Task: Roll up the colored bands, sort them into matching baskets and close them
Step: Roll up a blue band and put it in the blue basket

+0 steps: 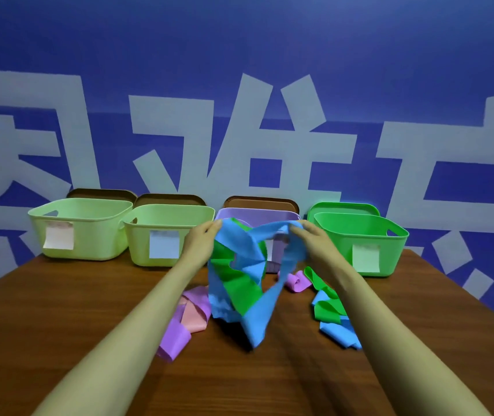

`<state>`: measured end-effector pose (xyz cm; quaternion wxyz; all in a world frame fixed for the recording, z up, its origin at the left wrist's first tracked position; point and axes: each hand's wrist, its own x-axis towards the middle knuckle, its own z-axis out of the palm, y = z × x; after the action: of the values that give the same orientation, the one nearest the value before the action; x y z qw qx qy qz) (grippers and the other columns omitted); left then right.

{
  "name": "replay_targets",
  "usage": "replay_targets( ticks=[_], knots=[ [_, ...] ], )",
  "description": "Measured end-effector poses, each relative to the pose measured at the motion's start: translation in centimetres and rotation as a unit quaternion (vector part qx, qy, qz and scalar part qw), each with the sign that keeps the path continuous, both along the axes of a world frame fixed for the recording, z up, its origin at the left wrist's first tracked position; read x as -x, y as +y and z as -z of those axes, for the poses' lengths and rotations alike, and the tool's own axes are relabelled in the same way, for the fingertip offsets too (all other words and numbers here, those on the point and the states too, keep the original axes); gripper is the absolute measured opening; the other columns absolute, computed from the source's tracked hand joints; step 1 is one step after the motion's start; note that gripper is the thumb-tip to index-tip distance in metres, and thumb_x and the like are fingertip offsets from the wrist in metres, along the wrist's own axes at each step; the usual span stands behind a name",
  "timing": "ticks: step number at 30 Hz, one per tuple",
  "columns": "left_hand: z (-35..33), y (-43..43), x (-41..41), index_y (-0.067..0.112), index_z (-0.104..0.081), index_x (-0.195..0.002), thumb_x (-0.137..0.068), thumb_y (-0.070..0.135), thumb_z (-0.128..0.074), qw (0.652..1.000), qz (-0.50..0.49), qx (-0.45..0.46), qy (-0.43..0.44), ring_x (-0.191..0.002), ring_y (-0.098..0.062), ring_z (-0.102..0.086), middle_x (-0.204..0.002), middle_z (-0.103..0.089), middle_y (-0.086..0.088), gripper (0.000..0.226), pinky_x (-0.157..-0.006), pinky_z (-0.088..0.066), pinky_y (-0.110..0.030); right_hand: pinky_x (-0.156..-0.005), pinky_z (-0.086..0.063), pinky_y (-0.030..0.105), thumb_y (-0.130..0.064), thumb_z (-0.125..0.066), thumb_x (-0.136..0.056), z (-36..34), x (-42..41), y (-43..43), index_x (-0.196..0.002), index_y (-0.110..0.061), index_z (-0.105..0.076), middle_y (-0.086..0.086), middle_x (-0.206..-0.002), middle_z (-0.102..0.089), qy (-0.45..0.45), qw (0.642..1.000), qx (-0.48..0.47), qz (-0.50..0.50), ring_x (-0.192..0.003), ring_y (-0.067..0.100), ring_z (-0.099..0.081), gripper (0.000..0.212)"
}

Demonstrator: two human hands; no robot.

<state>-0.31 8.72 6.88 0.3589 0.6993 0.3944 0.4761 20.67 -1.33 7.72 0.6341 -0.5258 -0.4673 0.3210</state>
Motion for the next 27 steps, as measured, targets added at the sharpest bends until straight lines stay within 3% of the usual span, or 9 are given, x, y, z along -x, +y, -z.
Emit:
replay_targets(
  ticks=[3,6,8,10,14,17,21,24,27],
  knots=[
    [1.6,1.2,0.6,0.016,-0.063,-0.085,-0.096,0.036,-0.047,0.997,-0.015,0.057,0.053,-0.082,-0.021,-0.051,-0.087,-0.058,-0.012,0.028,-0.070,-0.037,-0.030,-0.072,-0.052,0.034,-0.018,-0.045,-0.095,-0.8,-0.7,-0.1,-0.092,-0.010,-0.061,0.010,-0.086,-0.068,0.261,0.963,-0.003,-0.060,-0.076,0.023,-0.067,0.018],
    [3.9,2.3,0.7,0.006,-0.059,-0.081,-0.098,0.022,-0.046,0.977,-0.074,0.090,0.180,-0.092,-0.035,-0.056,-0.096,-0.060,-0.025,0.027,-0.077,-0.043,-0.038,-0.076,-0.054,0.034,-0.019,-0.052,-0.083,-1.5,-0.8,-0.3,-0.087,-0.008,-0.061,0.010,-0.080,-0.066,0.367,0.924,-0.037,-0.101,-0.074,0.023,-0.067,0.015],
    [4.9,2.2,0.4,0.004,-0.058,-0.102,-0.096,0.013,-0.047,0.960,-0.086,0.083,0.253,-0.113,-0.035,-0.052,-0.119,-0.056,-0.024,0.015,-0.091,-0.039,-0.035,-0.079,-0.052,0.034,-0.020,-0.052,-0.082,-1.6,-0.7,0.0,-0.087,-0.009,-0.059,0.009,-0.077,-0.065,0.368,0.924,-0.026,-0.099,-0.073,0.023,-0.066,0.014],
    [5.0,1.3,-0.4,0.004,-0.050,-0.126,-0.095,0.016,-0.052,0.966,-0.071,0.051,0.242,-0.124,-0.032,-0.045,-0.133,-0.047,-0.018,0.033,-0.101,-0.034,-0.031,-0.079,-0.049,0.036,-0.021,-0.045,-0.092,-1.4,-0.4,0.4,-0.086,-0.009,-0.059,0.009,-0.074,-0.065,0.365,0.926,-0.006,-0.093,-0.069,0.023,-0.065,0.019],
    [2.8,-2.4,-3.0,0.023,-0.063,-0.104,-0.092,0.028,-0.060,0.987,0.149,0.055,0.002,-0.108,-0.016,-0.058,-0.108,-0.065,0.004,0.013,-0.093,-0.043,-0.022,-0.077,-0.048,0.035,-0.022,-0.044,-0.093,-1.7,0.4,0.8,-0.086,-0.009,-0.059,0.009,-0.074,-0.065,0.370,0.922,0.003,-0.111,-0.069,0.022,-0.064,0.021],
    [1.9,-4.0,-4.3,0.025,-0.062,-0.112,-0.085,0.023,-0.069,0.967,0.255,0.017,0.008,-0.109,-0.005,-0.059,-0.116,-0.065,0.013,0.028,-0.097,-0.045,-0.021,-0.077,-0.050,0.038,-0.022,-0.046,-0.091,-2.2,0.9,0.5,-0.089,-0.007,-0.058,0.013,-0.082,-0.061,0.362,0.922,0.002,-0.135,-0.072,0.026,-0.061,0.020],
    [1.3,-3.4,-4.6,0.011,-0.062,-0.098,-0.091,0.011,-0.059,0.983,0.169,0.031,-0.059,-0.079,-0.010,-0.058,-0.093,-0.065,-0.005,0.007,-0.078,-0.046,-0.030,-0.063,-0.057,0.031,-0.023,-0.048,-0.093,-3.2,0.7,-0.5,-0.091,-0.008,-0.061,0.008,-0.075,-0.066,0.280,0.949,0.050,-0.134,-0.063,0.022,-0.065,0.019],
    [0.2,-2.5,-3.9,0.011,-0.059,-0.095,-0.090,0.000,-0.050,0.980,0.068,0.089,-0.166,-0.080,-0.017,-0.053,-0.089,-0.060,-0.006,0.015,-0.072,-0.043,-0.023,-0.050,-0.052,0.023,-0.023,-0.055,-0.093,-2.9,-0.3,-1.0,-0.094,-0.014,-0.062,0.000,-0.060,-0.063,0.185,0.975,0.115,-0.051,-0.050,0.014,-0.062,0.011],
    [0.3,-2.3,-2.9,0.011,-0.053,-0.111,-0.082,-0.005,-0.060,0.997,0.050,0.047,-0.038,-0.097,-0.019,-0.050,-0.109,-0.051,-0.008,0.034,-0.081,-0.041,-0.022,-0.053,-0.054,0.022,-0.019,-0.053,-0.093,-2.4,-1.1,-1.2,-0.100,-0.010,-0.063,0.003,-0.064,-0.068,0.251,0.959,0.096,-0.095,-0.057,0.015,-0.067,0.016]
  ],
)
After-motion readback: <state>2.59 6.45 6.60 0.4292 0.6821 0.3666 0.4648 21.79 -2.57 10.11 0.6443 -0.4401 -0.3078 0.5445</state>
